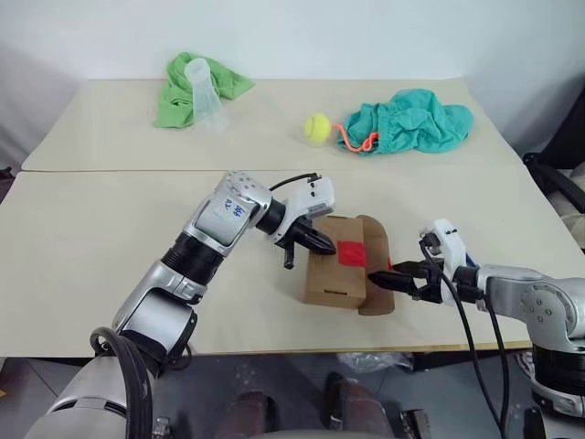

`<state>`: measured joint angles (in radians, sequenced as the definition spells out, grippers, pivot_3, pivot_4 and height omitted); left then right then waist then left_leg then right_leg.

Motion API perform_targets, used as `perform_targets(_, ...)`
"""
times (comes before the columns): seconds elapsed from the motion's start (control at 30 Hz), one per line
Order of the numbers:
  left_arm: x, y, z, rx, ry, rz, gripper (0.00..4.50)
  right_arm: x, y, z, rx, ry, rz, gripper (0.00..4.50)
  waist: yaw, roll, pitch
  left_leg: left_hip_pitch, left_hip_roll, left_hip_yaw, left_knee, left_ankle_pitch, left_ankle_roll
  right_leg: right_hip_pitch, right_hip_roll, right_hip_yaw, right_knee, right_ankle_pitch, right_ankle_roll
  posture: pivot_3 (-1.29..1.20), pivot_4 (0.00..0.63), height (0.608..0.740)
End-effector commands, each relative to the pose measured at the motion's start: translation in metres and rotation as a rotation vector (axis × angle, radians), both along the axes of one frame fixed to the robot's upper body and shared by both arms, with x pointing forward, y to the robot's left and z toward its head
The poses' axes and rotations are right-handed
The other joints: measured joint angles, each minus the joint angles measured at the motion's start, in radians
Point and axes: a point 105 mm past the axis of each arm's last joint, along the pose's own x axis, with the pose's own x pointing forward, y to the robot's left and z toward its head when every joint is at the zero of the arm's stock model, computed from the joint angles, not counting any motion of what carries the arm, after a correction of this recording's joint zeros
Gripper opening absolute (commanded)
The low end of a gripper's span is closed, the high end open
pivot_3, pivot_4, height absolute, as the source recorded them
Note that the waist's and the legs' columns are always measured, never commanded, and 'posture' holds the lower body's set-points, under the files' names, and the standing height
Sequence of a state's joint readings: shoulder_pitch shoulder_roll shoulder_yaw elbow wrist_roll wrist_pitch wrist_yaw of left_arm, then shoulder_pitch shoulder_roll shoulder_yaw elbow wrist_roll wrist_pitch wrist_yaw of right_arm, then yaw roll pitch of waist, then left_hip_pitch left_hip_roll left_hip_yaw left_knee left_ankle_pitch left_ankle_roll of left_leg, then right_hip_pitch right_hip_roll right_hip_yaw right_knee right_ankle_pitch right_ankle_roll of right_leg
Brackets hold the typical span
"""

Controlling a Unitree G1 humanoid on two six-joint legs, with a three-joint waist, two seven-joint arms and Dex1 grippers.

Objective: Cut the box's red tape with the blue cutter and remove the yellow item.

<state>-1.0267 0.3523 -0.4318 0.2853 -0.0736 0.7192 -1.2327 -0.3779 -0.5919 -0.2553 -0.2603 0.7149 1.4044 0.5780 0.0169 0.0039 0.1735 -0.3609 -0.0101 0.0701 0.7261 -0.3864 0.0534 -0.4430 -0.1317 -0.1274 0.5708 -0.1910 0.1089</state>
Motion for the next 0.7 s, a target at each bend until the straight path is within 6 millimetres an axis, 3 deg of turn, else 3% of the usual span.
perform_targets(0.03, -0.005, 0.005, -0.018, 0.048, 0.051, 0.016, 0.0, -0.005, 0.02, 0.0, 0.127, 0.068, 0.075, 4.48, -0.003, 0.0, 0.0, 0.001, 0.0, 0.0, 0.0, 0.0, 0.0, 0.0, 0.0, 0.001, 0.001, 0.0, -0.001, 0.0, 0.15, 0.74)
perform_targets(0.17, -0.007, 0.006, -0.019, 0.049, 0.053, 0.02, 0.0, -0.002, 0.026, 0.001, 0.164, 0.086, 0.084, 4.48, -0.008, 0.0, 0.0, 0.003, 0.001, 0.001, -0.001, 0.0, -0.001, 0.0, 0.0, 0.001, 0.004, -0.002, -0.003, 0.0, 0.15, 0.74)
perform_targets(0.37, -0.006, 0.006, -0.019, 0.047, 0.047, 0.029, 0.0, 0.004, 0.02, 0.009, 0.149, 0.062, 0.049, 4.48, -0.018, 0.0, 0.0, 0.004, 0.001, 0.002, -0.002, 0.0, -0.003, 0.0, 0.0, 0.002, 0.005, -0.002, -0.004, 0.0, 0.15, 0.74)
perform_targets(0.7, -0.005, 0.003, -0.019, 0.035, 0.038, 0.03, 0.0, 0.003, 0.016, 0.015, 0.1, 0.019, -0.032, 1.03, -0.015, 0.0, 0.0, 0.004, 0.001, 0.002, -0.004, 0.001, -0.003, -0.001, 0.0, 0.005, 0.004, -0.002, -0.004, 0.0, 0.15, 0.74)
